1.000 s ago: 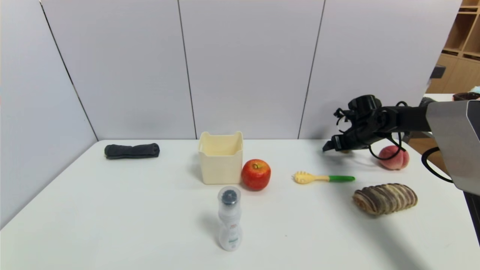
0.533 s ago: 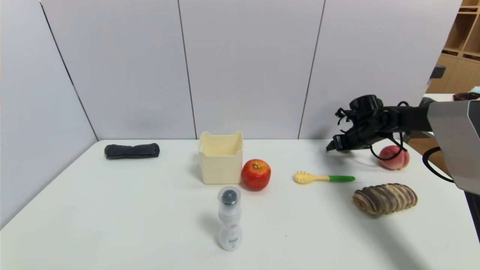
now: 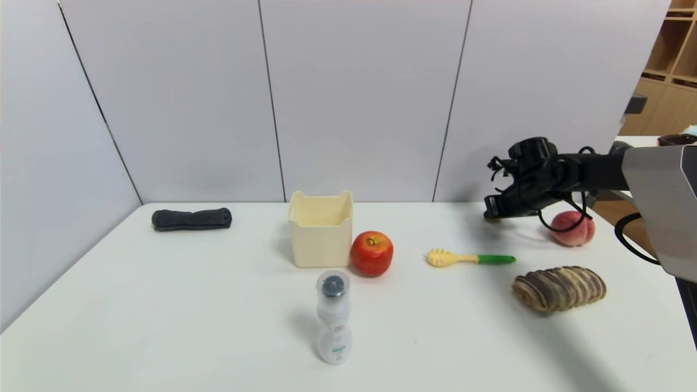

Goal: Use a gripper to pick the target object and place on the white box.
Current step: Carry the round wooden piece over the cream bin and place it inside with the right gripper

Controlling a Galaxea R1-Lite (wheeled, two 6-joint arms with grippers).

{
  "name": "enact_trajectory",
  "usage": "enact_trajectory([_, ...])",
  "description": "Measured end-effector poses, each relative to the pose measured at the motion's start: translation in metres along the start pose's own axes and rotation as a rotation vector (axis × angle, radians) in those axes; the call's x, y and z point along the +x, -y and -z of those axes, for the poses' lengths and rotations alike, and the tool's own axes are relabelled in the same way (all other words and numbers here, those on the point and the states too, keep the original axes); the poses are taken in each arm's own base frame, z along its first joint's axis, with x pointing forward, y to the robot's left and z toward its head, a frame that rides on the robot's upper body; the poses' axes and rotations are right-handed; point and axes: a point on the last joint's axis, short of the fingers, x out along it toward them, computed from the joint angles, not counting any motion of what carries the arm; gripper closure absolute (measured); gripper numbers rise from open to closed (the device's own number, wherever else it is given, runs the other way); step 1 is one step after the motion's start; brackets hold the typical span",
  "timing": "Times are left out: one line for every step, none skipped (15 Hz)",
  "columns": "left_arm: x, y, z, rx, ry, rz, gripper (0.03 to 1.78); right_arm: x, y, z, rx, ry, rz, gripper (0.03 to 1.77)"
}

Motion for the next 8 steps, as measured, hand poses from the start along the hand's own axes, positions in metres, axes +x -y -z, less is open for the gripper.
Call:
enact_trajectory([0.0, 0.0, 0.0, 0.0, 0.0, 0.0, 0.12, -0.001, 0.001, 0.0, 0.001, -0.001, 0.0, 1.33])
enact_trajectory([0.0, 0.0, 0.0, 0.0, 0.0, 0.0, 0.12, -0.002, 0.002, 0.0, 0.0, 0.0, -0.002, 1.33])
enact_trajectory([0.0, 0.0, 0.0, 0.0, 0.0, 0.0, 0.12, -0.005, 0.002, -0.001, 0.001, 0.004, -0.003, 1.33])
enact_trajectory([0.0, 0.0, 0.0, 0.0, 0.0, 0.0, 0.12, -0.008, 0.001, -0.002, 0.001, 0.008, -0.006, 1.33])
enact_trajectory([0.0, 0.0, 0.0, 0.0, 0.0, 0.0, 0.12, -0.015, -0.001, -0.005, -0.002, 0.015, -0.016, 1.33])
enact_trajectory([0.0, 0.0, 0.0, 0.0, 0.0, 0.0, 0.12, -0.023, -0.004, -0.006, -0.006, 0.014, -0.031, 1.33])
enact_trajectory([0.0, 0.0, 0.0, 0.0, 0.0, 0.0, 0.12, -0.033, -0.008, -0.008, -0.012, 0.014, -0.052, 1.33])
enact_trajectory([0.0, 0.0, 0.0, 0.0, 0.0, 0.0, 0.12, -0.045, -0.015, -0.009, -0.022, 0.014, -0.074, 1.33])
